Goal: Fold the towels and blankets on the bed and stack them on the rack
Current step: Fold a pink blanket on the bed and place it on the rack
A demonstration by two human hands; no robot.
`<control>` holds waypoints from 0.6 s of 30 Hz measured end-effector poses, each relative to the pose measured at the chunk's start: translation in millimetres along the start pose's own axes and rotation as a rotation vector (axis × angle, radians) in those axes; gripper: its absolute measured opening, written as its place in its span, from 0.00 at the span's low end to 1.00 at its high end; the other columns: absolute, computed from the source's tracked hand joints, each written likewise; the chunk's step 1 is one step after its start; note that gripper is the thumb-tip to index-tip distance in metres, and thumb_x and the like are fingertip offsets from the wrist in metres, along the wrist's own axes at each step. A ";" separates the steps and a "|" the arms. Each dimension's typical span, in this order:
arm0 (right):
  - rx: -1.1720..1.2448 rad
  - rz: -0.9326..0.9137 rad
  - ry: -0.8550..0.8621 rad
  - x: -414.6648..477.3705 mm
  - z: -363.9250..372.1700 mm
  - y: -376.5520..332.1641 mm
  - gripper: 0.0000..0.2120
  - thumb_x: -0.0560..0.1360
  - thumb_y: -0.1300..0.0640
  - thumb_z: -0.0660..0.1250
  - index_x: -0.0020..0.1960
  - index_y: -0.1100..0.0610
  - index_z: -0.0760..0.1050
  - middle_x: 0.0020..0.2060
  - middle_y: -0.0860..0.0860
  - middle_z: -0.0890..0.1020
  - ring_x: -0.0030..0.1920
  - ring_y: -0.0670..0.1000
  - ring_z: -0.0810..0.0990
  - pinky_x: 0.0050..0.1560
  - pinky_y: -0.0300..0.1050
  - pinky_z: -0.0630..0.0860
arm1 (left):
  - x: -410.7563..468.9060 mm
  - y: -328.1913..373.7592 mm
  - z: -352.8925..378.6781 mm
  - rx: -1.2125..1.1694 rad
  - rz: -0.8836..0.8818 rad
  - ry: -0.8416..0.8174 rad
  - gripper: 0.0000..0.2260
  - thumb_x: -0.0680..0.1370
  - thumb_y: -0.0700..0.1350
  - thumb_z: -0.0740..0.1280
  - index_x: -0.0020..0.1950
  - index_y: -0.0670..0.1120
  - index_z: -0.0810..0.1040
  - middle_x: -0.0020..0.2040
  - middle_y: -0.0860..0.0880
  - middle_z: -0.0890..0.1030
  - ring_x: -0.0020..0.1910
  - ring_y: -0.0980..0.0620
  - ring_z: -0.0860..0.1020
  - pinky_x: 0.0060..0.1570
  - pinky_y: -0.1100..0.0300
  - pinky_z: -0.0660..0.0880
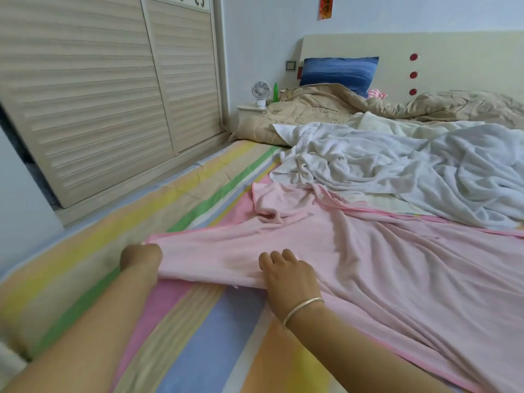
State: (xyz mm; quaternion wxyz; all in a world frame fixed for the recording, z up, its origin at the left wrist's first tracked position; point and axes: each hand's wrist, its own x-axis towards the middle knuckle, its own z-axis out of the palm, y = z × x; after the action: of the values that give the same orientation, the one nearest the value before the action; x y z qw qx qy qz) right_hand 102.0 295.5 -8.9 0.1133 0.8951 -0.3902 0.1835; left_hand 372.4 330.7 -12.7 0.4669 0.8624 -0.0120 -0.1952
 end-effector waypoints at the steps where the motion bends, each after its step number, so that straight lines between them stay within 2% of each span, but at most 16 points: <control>1: 0.000 -0.021 0.004 -4.0 -8.0 -8.4 0.23 0.41 0.60 0.77 0.34 0.53 0.74 0.26 0.49 0.74 0.28 0.53 0.75 0.23 0.40 0.56 | 2.1 0.9 -9.5 0.068 0.062 0.058 0.16 0.79 0.32 0.58 0.66 0.29 0.70 0.65 0.31 0.74 0.63 0.35 0.75 0.59 0.47 0.72; 3: -0.005 -0.045 0.013 -13.3 -22.5 -27.7 0.24 0.40 0.60 0.76 0.34 0.53 0.74 0.27 0.50 0.73 0.29 0.53 0.74 0.25 0.40 0.53 | 4.2 -2.6 -32.1 0.171 0.161 0.100 0.16 0.80 0.38 0.61 0.64 0.29 0.73 0.63 0.31 0.75 0.62 0.33 0.75 0.59 0.45 0.72; 6: 0.012 -0.029 0.005 -28.7 -44.4 -51.7 0.24 0.40 0.59 0.75 0.34 0.54 0.73 0.29 0.51 0.72 0.28 0.53 0.72 0.26 0.39 0.47 | 17.6 -13.2 -56.4 0.293 0.271 0.146 0.16 0.81 0.41 0.61 0.63 0.31 0.74 0.62 0.32 0.76 0.61 0.33 0.75 0.60 0.45 0.72; 8: 0.033 0.012 -0.032 -36.3 -48.9 -59.3 0.24 0.39 0.58 0.75 0.34 0.54 0.72 0.29 0.51 0.71 0.24 0.52 0.70 0.29 0.37 0.40 | 24.6 -19.4 -67.1 0.335 0.324 0.166 0.15 0.81 0.42 0.61 0.61 0.33 0.76 0.61 0.32 0.77 0.59 0.32 0.76 0.58 0.44 0.74; 10: 0.026 0.042 -0.048 -42.8 -59.3 -68.4 0.24 0.41 0.58 0.76 0.35 0.54 0.72 0.27 0.50 0.71 0.20 0.52 0.69 0.31 0.37 0.38 | 26.2 -24.4 -74.5 0.340 0.360 0.167 0.14 0.80 0.42 0.61 0.60 0.34 0.76 0.59 0.33 0.78 0.58 0.32 0.77 0.57 0.44 0.75; 11: 0.025 0.027 -0.085 -47.9 -65.5 -73.0 0.23 0.45 0.57 0.77 0.38 0.55 0.72 0.28 0.50 0.73 0.20 0.54 0.71 0.30 0.38 0.38 | 24.7 -26.7 -78.0 0.329 0.358 0.163 0.14 0.81 0.43 0.61 0.60 0.34 0.76 0.59 0.33 0.78 0.58 0.33 0.77 0.57 0.44 0.75; 13: 0.060 -0.035 -0.110 -56.5 -60.0 -77.6 0.16 0.63 0.58 0.72 0.49 0.56 0.72 0.38 0.53 0.78 0.33 0.60 0.79 0.27 0.43 0.43 | 22.8 -31.9 -81.4 0.306 0.332 0.148 0.15 0.81 0.43 0.62 0.61 0.33 0.75 0.60 0.33 0.77 0.59 0.33 0.76 0.58 0.44 0.74; 14: 0.094 -0.041 -0.127 -60.4 -57.5 -82.7 0.14 0.67 0.59 0.69 0.52 0.55 0.72 0.41 0.53 0.78 0.36 0.61 0.79 0.27 0.43 0.45 | 21.3 -36.5 -82.8 0.301 0.320 0.134 0.16 0.81 0.43 0.62 0.62 0.33 0.75 0.61 0.33 0.77 0.60 0.33 0.76 0.58 0.45 0.73; 15: 0.081 -0.024 -0.160 -66.3 -56.6 -89.1 0.15 0.64 0.59 0.72 0.49 0.54 0.73 0.38 0.51 0.79 0.33 0.59 0.79 0.26 0.42 0.44 | 20.1 -40.9 -83.9 0.289 0.308 0.116 0.17 0.80 0.44 0.63 0.63 0.33 0.75 0.62 0.33 0.77 0.60 0.33 0.76 0.59 0.45 0.73; 17: 0.105 0.021 -0.233 -75.7 -56.8 -105.0 0.20 0.48 0.57 0.78 0.36 0.50 0.74 0.25 0.48 0.74 0.19 0.53 0.71 0.28 0.39 0.37 | 23.5 -49.9 -85.3 0.264 0.309 0.087 0.18 0.80 0.46 0.65 0.63 0.34 0.76 0.61 0.33 0.78 0.60 0.33 0.76 0.59 0.45 0.73; 18: 0.124 0.037 -0.203 -79.2 -49.2 -112.4 0.22 0.43 0.57 0.78 0.32 0.49 0.73 0.23 0.47 0.72 0.16 0.52 0.68 0.30 0.39 0.35 | 25.1 -53.0 -88.4 0.267 0.320 0.074 0.19 0.79 0.47 0.65 0.63 0.34 0.76 0.61 0.34 0.78 0.59 0.33 0.76 0.59 0.45 0.73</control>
State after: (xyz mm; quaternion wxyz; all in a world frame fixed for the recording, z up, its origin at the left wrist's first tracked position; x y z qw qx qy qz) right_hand 123.6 439.9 -4.0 0.0144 0.9070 -0.4040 0.1179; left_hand 417.7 426.3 -20.7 0.3735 0.9103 -0.1574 -0.0837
